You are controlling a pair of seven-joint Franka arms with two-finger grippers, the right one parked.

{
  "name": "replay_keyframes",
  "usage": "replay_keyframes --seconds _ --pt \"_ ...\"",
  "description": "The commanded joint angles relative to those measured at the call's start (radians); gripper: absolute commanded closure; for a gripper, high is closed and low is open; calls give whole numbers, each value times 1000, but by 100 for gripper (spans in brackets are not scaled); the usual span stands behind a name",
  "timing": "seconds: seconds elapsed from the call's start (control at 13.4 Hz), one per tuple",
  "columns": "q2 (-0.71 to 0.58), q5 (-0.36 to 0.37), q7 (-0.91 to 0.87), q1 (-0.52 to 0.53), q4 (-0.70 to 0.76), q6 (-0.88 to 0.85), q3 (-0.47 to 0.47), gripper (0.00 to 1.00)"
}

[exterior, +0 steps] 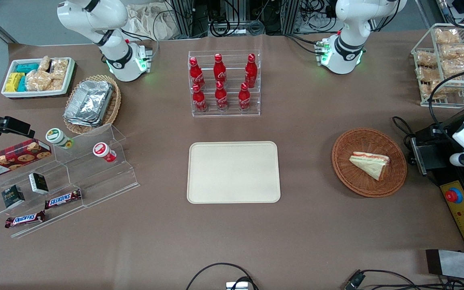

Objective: Place sandwich from basket to tray
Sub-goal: 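Lower the open left gripper over the wrapped sandwich in the basket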

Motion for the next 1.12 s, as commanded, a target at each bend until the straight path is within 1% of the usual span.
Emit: replay_keyframes --seconds 0.0,0.37,0.45,0.52,0.6,0.74,0.82,0.97,1.04 --pt "42 34 -22 -3 42 -9 -8 0" --pt "64 38 -49 1 51 -7 -5 0" --pt "82 29 -122 3 42 0 -5 0" --pt "90 26 -235 6 11 10 -5 0" --pt "101 23 -326 7 -34 66 -5 0" --pt "78 23 -478 23 -218 285 6 0" --pt "67 22 -553 33 -295 368 7 0" --pt "79 12 -694 37 -337 405 7 0" --pt "82 -16 -730 37 -352 411 7 0"
